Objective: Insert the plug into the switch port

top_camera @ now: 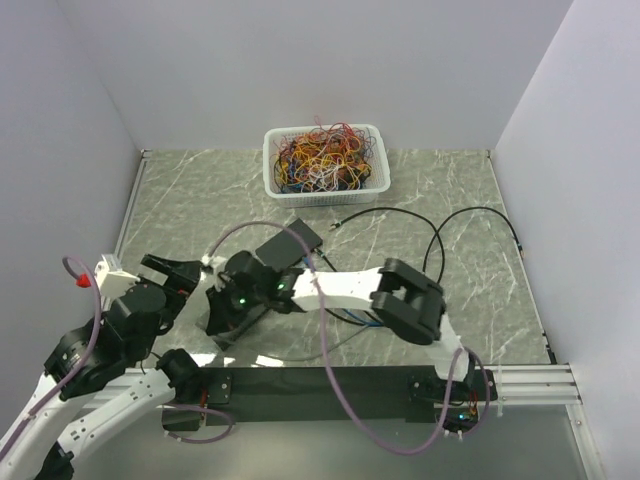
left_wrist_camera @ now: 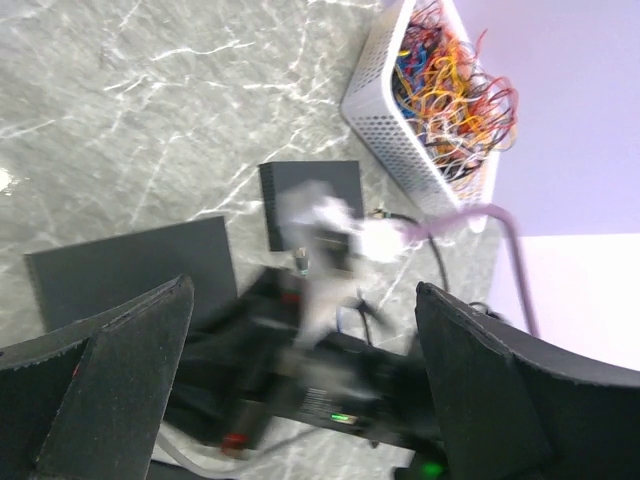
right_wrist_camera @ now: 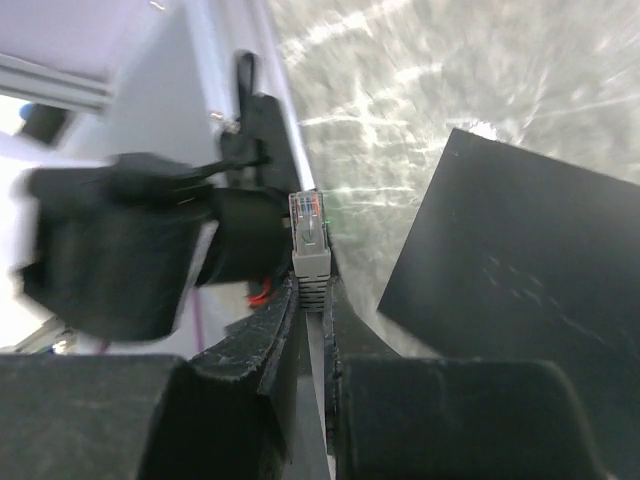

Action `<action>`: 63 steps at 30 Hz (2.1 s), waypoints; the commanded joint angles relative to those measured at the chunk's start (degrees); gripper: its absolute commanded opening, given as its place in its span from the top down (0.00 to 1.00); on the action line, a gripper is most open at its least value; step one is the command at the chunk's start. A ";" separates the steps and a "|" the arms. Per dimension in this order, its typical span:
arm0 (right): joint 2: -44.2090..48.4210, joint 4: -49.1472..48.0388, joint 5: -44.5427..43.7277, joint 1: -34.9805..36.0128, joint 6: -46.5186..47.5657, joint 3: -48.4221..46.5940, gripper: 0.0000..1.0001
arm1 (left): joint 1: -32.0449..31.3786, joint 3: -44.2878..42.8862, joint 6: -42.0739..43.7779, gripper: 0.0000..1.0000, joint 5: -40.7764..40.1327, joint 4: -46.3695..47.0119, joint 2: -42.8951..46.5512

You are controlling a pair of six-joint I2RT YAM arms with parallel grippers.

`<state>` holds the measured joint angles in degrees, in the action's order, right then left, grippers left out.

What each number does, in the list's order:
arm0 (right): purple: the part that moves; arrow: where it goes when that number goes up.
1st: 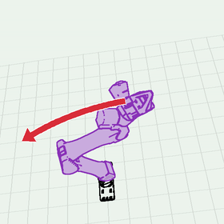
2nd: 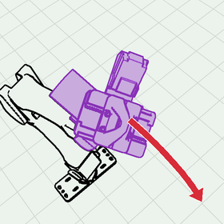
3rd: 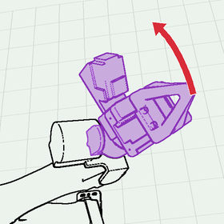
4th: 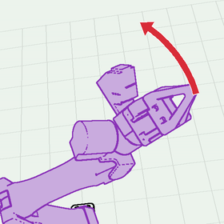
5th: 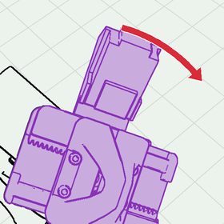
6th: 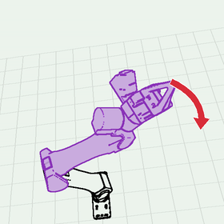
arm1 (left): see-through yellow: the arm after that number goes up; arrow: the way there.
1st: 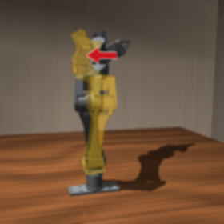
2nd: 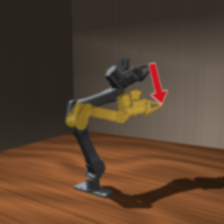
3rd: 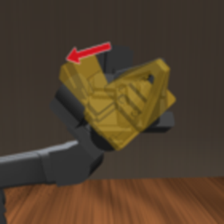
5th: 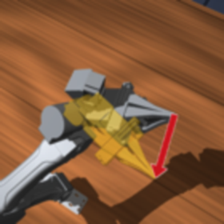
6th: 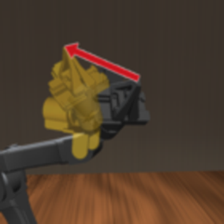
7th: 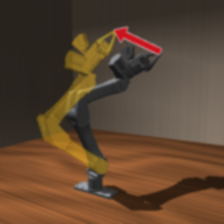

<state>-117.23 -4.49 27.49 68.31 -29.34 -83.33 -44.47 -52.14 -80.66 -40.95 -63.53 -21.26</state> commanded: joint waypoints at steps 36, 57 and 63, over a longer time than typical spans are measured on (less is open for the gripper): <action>3.40 8.01 -26.79 -2.66 -0.63 12.30 1.00 | -0.09 6.61 5.96 0.01 0.34 6.31 1.13; 15.99 21.36 -37.94 -7.05 8.69 14.87 1.00 | 22.16 15.75 28.79 0.01 17.04 43.99 -25.75; 13.09 22.60 -36.19 -8.63 10.01 11.70 1.00 | 36.09 18.21 35.57 0.01 30.65 56.74 -36.91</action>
<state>-103.42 16.95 -8.62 60.31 -21.04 -67.55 -12.82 -34.46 -51.90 -21.71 -18.11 -53.45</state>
